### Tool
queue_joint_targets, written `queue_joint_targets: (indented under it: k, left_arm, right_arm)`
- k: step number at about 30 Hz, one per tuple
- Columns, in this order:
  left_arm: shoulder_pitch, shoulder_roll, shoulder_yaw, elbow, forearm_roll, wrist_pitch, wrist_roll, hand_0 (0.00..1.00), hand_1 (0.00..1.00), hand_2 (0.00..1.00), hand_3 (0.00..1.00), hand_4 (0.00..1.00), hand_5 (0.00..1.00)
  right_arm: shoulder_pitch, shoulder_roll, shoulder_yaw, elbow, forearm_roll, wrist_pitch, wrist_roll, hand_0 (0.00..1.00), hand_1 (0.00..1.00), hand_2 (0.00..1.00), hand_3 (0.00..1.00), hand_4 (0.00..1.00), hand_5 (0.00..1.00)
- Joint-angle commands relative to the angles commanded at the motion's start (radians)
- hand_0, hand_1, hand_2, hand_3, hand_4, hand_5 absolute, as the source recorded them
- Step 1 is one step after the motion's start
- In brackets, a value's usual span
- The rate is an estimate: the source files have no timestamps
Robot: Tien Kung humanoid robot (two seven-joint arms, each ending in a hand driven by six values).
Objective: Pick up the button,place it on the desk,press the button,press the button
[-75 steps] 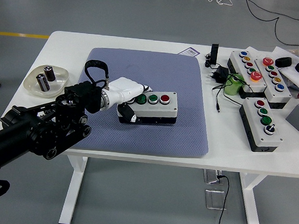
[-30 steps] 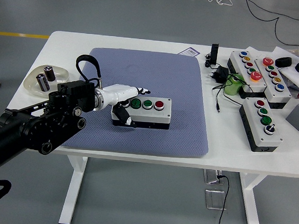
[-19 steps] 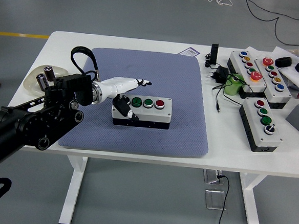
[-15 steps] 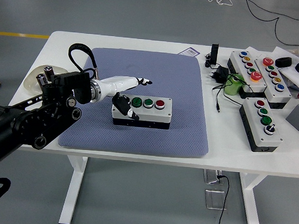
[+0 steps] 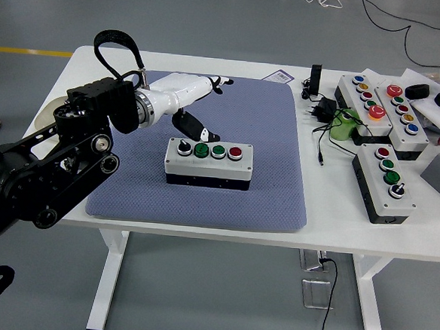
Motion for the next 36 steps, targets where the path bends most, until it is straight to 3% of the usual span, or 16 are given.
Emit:
queue_joint_targets:
  k: [3,4,16,28,36]
  left_arm:
    - [0.0,-0.002,0.013,-0.006,0.001,-0.018,0.02,0.134,0.22,0.256,0.846,0.656,0.013]
    - [-0.001,-0.002,0.02,-0.003,0.002,-0.029,0.03,0.029,0.079,0.137,0.822,0.593,0.002]
    - [-0.007,-0.007,0.091,-0.005,-0.014,-0.092,0.065,0.002,0.028,0.069,0.829,0.546,0.002]
    - [-0.016,-0.022,0.133,0.001,-0.04,-0.078,0.06,0.002,0.023,0.067,0.84,0.542,0.002]
    - [-0.021,-0.038,0.155,0.039,-0.057,-0.061,0.06,0.002,0.026,0.071,0.845,0.549,0.002]
  right_arm:
    - [0.0,-0.001,-0.001,0.0,0.0,0.0,0.0,0.695,0.635,0.688,0.663,0.388,0.362]
    - [0.001,-0.001,0.002,0.0,-0.004,0.0,0.0,0.695,0.633,0.685,0.662,0.388,0.362]
    - [0.001,-0.001,0.01,0.0,-0.013,-0.001,-0.002,0.695,0.632,0.682,0.663,0.387,0.364]
    - [0.0,-0.001,0.009,0.0,-0.013,-0.001,-0.003,0.695,0.631,0.679,0.662,0.385,0.364]
    - [0.0,-0.001,0.007,0.0,-0.011,-0.002,-0.003,0.695,0.631,0.679,0.662,0.385,0.364]
